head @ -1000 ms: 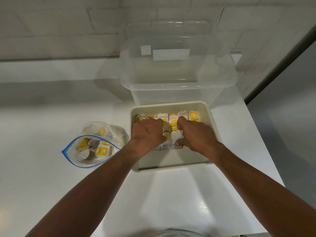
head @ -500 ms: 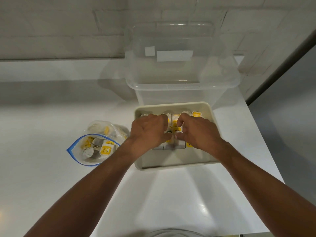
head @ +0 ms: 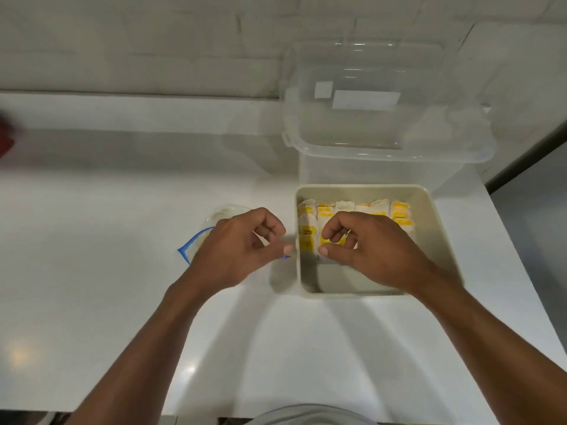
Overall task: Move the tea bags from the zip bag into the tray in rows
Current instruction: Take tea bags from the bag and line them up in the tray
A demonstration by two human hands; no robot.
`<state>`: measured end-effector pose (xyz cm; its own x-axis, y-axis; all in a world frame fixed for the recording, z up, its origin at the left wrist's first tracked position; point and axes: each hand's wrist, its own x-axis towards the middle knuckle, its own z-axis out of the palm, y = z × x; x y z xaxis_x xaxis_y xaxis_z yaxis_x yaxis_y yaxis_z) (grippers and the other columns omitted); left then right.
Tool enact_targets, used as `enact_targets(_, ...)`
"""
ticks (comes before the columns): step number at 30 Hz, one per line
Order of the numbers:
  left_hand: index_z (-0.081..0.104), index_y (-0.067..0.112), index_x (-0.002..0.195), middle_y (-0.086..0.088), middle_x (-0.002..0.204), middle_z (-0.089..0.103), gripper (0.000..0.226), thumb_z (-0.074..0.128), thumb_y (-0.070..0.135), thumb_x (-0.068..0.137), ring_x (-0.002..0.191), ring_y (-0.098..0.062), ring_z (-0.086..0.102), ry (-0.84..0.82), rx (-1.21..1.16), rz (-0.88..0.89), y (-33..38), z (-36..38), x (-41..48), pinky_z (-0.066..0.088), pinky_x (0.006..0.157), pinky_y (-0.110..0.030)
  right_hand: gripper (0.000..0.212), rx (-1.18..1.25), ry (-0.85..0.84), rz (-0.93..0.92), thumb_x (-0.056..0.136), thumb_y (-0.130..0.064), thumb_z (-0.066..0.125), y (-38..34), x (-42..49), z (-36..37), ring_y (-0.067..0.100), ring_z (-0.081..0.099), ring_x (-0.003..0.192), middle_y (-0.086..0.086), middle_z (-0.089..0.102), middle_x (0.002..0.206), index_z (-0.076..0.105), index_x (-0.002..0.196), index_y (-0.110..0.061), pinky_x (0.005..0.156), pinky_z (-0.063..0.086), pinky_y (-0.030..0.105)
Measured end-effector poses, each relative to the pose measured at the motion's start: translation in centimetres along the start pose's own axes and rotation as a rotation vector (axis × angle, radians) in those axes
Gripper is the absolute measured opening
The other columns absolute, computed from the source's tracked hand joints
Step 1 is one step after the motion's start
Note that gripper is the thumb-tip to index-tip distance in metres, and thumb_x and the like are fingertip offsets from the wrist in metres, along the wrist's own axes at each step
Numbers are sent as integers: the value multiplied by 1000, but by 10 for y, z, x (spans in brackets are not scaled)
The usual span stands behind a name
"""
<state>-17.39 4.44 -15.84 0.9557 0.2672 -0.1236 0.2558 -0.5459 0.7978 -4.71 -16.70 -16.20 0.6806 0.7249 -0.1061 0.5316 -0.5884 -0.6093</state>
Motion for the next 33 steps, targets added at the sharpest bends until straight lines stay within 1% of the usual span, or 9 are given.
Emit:
enact_targets(2, 67, 31, 90, 14, 85, 69, 19, 81, 37, 78, 67, -7, 59, 19, -21, -23, -13, -11, -7, 49, 68, -25, 20, 2, 1, -25, 80, -49, 72, -14, 3, 8, 3, 60, 69, -27, 62, 82, 63, 89, -35, 72, 51, 34)
enact_targets(5, 67, 32, 90, 17, 85, 68, 20, 82, 37, 77, 68, -7, 59, 16, -2, -52, -32, -26, -14, 49, 71, -28, 19, -5, -7, -59, 80, -49, 73, -32, 9, 20, 1, 59, 71, -25, 64, 84, 63, 90, -35, 73, 51, 34)
enact_targets(10, 63, 44, 93, 27, 90, 66, 26, 81, 47, 73, 75, 0, 62, 8, 180, -113, -67, -42, -16, 54, 76, -33, 16, -28, -21, -71, 83, -45, 72, -61, 20, 42, -2, 55, 70, -25, 65, 79, 69, 93, -33, 71, 49, 28)
enact_targets(14, 65, 46, 98, 32, 90, 65, 22, 76, 44, 78, 81, 1, 63, -19, 323, -159, -82, -49, -12, 52, 75, -28, 18, -98, -45, -32, 85, -44, 68, -80, 29, 63, 2, 63, 80, -26, 60, 68, 71, 101, -36, 72, 48, 27)
enact_targets(17, 67, 43, 105, 29, 98, 67, 24, 73, 39, 82, 90, -3, 63, -25, 410, -143, -87, -50, -11, 50, 76, -26, 24, -168, -55, -8, 89, -46, 62, -92, 35, 82, 12, 66, 95, -18, 72, 92, 70, 110, -38, 79, 50, 30)
enact_targets(19, 66, 42, 108, 26, 105, 68, 24, 70, 38, 84, 96, -8, 63, -30, 457, -122, -89, -50, -10, 48, 75, -25, 26, -251, -56, 21, 92, -46, 56, -97, 41, 94, 20, 65, 101, -9, 73, 104, 67, 114, -40, 80, 51, 32)
enact_targets(24, 65, 41, 115, 16, 113, 68, 27, 63, 40, 88, 105, -17, 62, -51, 570, -87, -92, -44, -5, 42, 73, -24, 30, -496, -71, 100, 97, -39, 45, -103, 54, 121, 28, 64, 100, 2, 69, 108, 62, 121, -40, 70, 38, 31)
enact_targets(28, 65, 41, 114, 10, 111, 69, 28, 63, 37, 87, 101, -21, 63, -38, 565, -82, -96, -41, -3, 47, 76, -27, 37, -553, -91, 109, 94, -39, 49, -102, 60, 129, 27, 65, 100, 0, 68, 109, 54, 130, -47, 76, 46, 32)
enact_targets(33, 68, 41, 109, 13, 105, 69, 25, 65, 34, 85, 95, -17, 62, 35, 486, -94, -99, -51, -3, 46, 71, -25, 41, -609, -134, 40, 100, -36, 46, -103, 70, 135, 25, 65, 98, 0, 66, 111, 42, 138, -51, 78, 45, 32)
